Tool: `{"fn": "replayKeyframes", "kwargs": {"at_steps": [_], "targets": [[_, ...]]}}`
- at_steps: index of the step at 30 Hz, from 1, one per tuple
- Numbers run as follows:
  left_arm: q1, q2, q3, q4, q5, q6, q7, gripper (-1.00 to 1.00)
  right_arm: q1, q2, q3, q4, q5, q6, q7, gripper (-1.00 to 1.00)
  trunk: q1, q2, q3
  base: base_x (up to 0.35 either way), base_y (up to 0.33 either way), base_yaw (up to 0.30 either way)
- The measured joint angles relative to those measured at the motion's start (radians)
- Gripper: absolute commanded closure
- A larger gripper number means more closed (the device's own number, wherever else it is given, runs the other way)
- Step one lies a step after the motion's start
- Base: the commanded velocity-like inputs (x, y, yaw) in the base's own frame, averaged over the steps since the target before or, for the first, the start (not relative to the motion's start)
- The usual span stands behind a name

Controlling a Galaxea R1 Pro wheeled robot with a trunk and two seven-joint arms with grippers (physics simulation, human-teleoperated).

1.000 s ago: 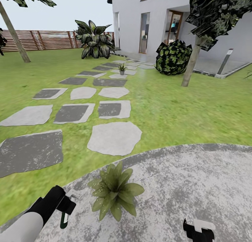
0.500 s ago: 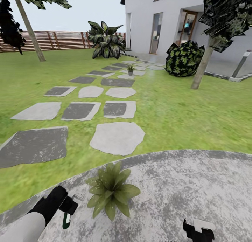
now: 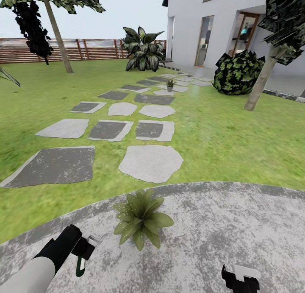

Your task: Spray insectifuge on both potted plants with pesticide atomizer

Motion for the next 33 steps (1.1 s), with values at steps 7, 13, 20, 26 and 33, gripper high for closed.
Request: {"fn": "replayKeyframes", "kwargs": {"at_steps": [7,13,20,26,33], "targets": [[0.000,0.000,0.000,-0.005,0.000,0.000,0.001,1.00,0.000,0.000,0.000,0.000,0.000,0.000,0.000,-1.00,0.000,0.000,0.000,0.044,-0.185,0.001],[0.000,0.000,0.000,-0.008,0.000,0.000,0.000,1.00,0.000,0.000,0.000,0.000,0.000,0.000,0.000,-1.00,0.000,0.000,0.000,0.082,-0.259,0.006],[0.000,0.000,0.003,-0.009,-0.001,0.000,0.001,1.00,0.000,0.000,0.000,0.000,0.000,0.000,0.000,-1.00,0.000,0.000,0.000,0.050,-0.266,0.222],[0.000,0.001,0.004,-0.009,-0.001,0.000,0.002,1.00,0.000,0.000,0.000,0.000,0.000,0.000,0.000,-1.00,0.000,0.000,0.000,-0.016,-0.271,0.276],[0.000,0.002,0.006,-0.010,-0.001,0.000,0.002,1.00,0.000,0.000,0.000,0.000,0.000,0.000,0.000,-1.00,0.000,0.000,0.000,-0.070,-0.272,0.277]]}}
